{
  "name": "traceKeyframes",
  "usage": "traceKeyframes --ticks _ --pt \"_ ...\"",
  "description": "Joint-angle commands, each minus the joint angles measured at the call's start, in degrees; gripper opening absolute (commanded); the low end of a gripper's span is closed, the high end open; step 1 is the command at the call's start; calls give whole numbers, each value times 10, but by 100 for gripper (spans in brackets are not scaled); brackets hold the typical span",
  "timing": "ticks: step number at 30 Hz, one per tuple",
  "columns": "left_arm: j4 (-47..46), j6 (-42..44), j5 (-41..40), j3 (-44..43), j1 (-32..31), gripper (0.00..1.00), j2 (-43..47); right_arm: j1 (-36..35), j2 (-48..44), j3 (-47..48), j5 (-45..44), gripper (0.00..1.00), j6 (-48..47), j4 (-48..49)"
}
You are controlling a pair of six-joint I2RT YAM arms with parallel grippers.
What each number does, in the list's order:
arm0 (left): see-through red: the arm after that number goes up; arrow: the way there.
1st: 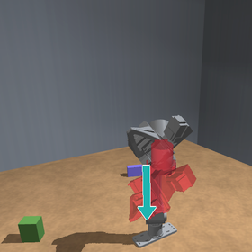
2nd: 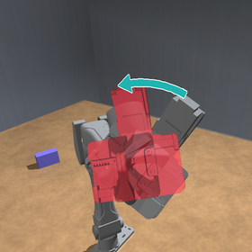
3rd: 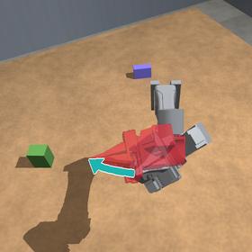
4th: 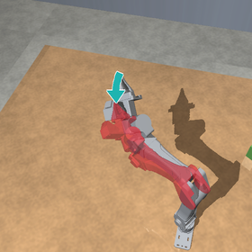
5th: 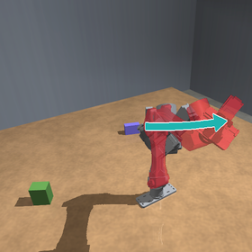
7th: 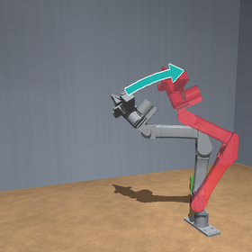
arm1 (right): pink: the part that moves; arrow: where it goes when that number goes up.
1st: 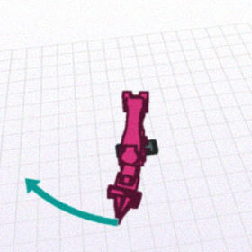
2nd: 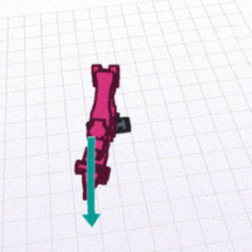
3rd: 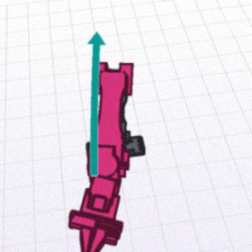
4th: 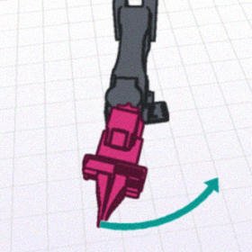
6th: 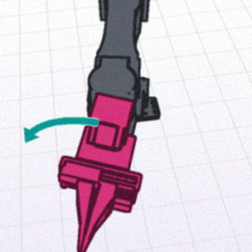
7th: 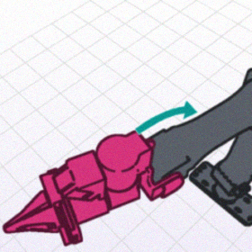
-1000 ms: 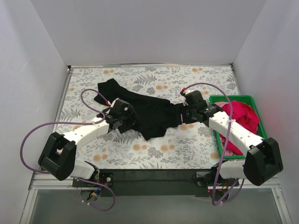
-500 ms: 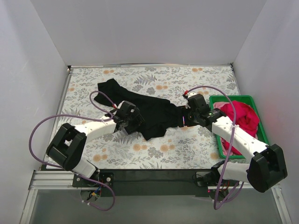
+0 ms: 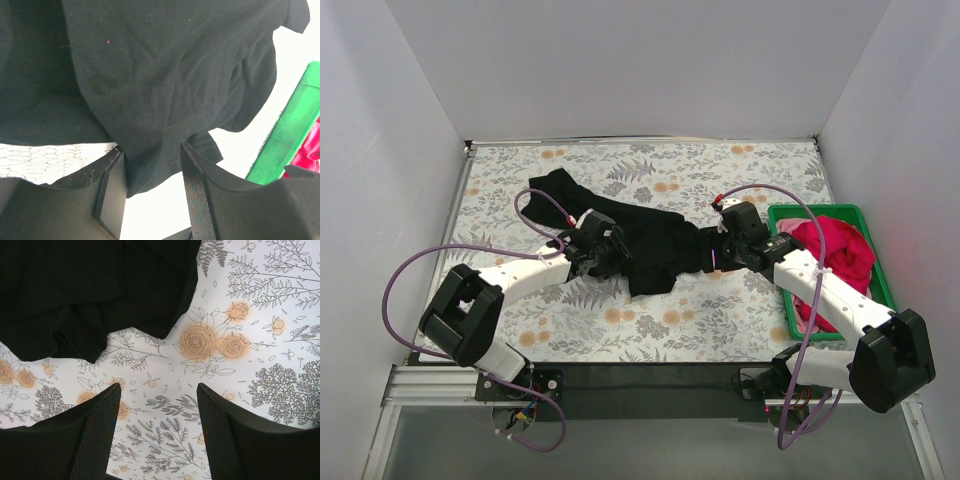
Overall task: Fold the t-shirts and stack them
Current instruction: Flatten the tshirt out
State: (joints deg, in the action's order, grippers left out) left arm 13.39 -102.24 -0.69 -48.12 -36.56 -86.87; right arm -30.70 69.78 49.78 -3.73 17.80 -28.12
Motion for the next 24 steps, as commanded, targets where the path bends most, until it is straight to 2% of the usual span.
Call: traceKeyframes --ticks 1,20,23,24 --pt "4 9 -14 -22 -3 41 24 3 -16 -2 -4 58 2 18" --pt "95 51 -12 -76 -4 43 37 3 -3 8 6 58 4 20" --pt "104 57 -8 -91 -4 41 29 3 0 10 7 58 3 20" --pt "108 63 -8 -95 -4 35 27 3 1 11 7 58 3 20"
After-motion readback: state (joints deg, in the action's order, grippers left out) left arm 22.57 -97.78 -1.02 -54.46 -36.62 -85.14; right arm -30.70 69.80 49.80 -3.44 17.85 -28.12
